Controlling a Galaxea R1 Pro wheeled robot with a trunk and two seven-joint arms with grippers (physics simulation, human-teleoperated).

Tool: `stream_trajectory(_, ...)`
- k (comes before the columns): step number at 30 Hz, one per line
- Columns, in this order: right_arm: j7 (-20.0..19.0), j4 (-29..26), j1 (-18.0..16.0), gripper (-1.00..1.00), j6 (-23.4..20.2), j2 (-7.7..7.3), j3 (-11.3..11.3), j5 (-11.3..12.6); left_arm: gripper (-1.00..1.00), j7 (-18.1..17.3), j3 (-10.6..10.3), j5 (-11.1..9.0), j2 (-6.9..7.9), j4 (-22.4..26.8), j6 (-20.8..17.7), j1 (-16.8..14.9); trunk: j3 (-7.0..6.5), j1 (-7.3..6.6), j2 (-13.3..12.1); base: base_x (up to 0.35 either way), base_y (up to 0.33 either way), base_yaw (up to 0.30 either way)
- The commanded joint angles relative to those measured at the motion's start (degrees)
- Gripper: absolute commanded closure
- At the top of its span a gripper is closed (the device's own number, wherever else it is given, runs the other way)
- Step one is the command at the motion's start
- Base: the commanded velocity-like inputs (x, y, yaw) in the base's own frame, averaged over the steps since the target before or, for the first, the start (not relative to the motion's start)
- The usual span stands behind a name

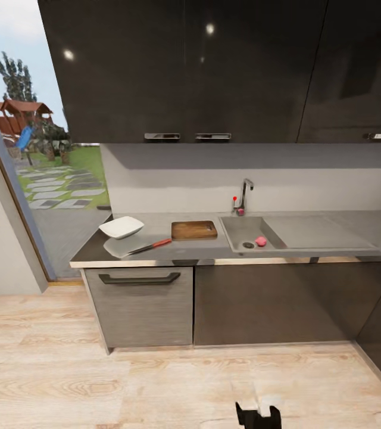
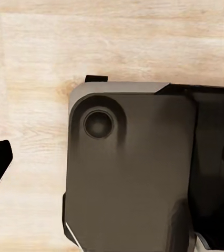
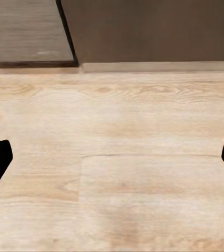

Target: In the kitchen, take the Vidalia onion out of the sink, dice it on the chopping board with the paring knife, put the diced onion into the bowl on the countertop, then place both the paring knife and the chopping board into the sink.

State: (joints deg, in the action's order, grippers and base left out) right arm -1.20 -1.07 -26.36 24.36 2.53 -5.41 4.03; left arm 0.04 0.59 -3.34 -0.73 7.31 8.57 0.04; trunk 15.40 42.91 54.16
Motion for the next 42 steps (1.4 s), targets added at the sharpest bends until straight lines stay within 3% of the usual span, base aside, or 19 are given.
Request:
stream_trajectory(1, -0.2, 0.1, 1.2, -1.0, 1.4, -0.18, -0.5, 0.3, -1.0, 0.0, 0.0, -0.3, -0.02, 0.4, 0.1, 0.0, 0.06, 0.01, 0.0, 0.0, 0.0, 0.0)
stream_trajectory(5, -3.0, 0.1, 12.6, -1.0, 13.9, -1.58, -0.6, -0.5, -1.0, 0.2, 0.1, -0.3, -0.11, 1.6, 0.1, 0.0, 0.06, 0.01, 0.0, 0.0, 0.0, 0.0)
stream_trajectory(10, -5.6, 0.1, 17.1, -1.0, 19.6, -1.68, -0.5, -0.6, -1.0, 0.2, 0.0, -0.3, 0.09, 1.7, 0.1, 0.0, 0.06, 0.01, 0.0, 0.0, 0.0, 0.0)
stream_trajectory(15, -6.0, -0.1, 18.0, -1.0, 21.0, -1.68, -0.4, -0.6, -1.0, 0.1, -0.1, -0.2, 0.43, 1.7, 1.0, 0.0, 0.06, 0.01, 0.0, 0.0, 0.0, 0.0)
stream_trajectory(20, -5.8, -0.4, 18.2, -1.0, 21.3, -1.6, -0.3, -0.4, -1.0, 0.1, -0.3, -0.2, 1.25, 0.9, 4.6, 0.0, 0.06, 0.01, 0.0, 0.0, 0.0, 0.0)
stream_trajectory(22, -5.8, -0.5, 18.2, -1.0, 21.3, -1.67, -0.2, -0.3, -1.0, 0.1, -0.4, -0.2, 1.83, -1.4, 5.1, 0.0, 0.06, 0.01, 0.0, 0.0, 0.0, 0.0)
stream_trajectory(28, -5.7, -0.8, 18.2, -1.0, 21.3, -1.55, -0.1, -0.3, -1.0, 0.1, -0.5, -0.2, 2.16, -7.6, 5.3, 0.0, 0.06, 0.01, 0.0, 0.0, 0.0, 0.0)
stream_trajectory(42, -5.9, -1.0, 18.2, -1.0, 21.3, -1.28, -0.1, -0.2, -1.0, 0.1, -0.4, -0.1, 2.2, -8.5, 5.3, 0.0, 0.06, 0.01, 0.0, 0.0, 0.0, 0.0)
